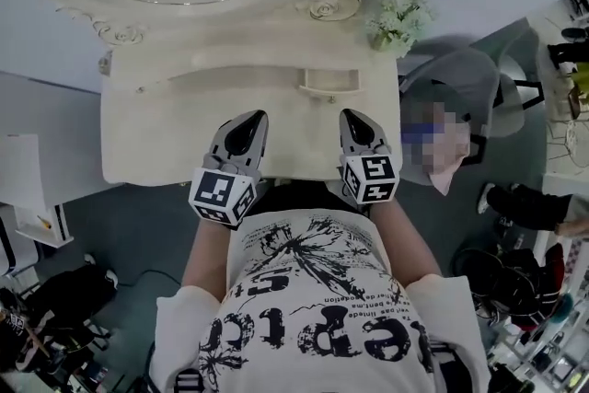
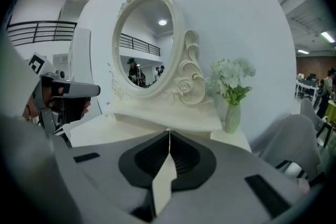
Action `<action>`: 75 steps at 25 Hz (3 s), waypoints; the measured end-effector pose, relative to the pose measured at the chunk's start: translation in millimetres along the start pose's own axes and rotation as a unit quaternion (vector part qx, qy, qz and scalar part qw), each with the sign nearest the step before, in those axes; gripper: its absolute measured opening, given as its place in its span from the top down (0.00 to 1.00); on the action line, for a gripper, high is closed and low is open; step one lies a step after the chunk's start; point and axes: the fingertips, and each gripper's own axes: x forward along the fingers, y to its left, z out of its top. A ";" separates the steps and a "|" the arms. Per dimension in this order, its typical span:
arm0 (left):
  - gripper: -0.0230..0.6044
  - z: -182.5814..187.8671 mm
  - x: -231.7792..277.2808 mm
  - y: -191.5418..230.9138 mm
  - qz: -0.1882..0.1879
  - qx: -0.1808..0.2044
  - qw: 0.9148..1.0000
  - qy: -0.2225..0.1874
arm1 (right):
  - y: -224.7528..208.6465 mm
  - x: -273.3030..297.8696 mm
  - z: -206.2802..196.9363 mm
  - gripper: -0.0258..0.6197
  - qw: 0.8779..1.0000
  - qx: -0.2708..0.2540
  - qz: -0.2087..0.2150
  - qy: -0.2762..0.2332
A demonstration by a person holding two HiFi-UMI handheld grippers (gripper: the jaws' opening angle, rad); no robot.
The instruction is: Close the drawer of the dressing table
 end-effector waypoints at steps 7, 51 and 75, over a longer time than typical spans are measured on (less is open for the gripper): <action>0.93 -39.0 19.7 2.9 0.020 -0.025 0.999 0.032 | -8.9 39.5 -51.6 0.92 0.995 0.025 0.034 0.089; 0.93 -68.4 38.7 31.0 0.076 -0.054 0.993 0.070 | -46.9 131.7 -74.6 0.80 0.979 0.103 0.031 0.171; 0.93 -69.3 43.8 37.9 0.092 -0.046 0.991 0.083 | -58.2 155.6 -62.8 0.80 0.981 0.091 0.028 0.169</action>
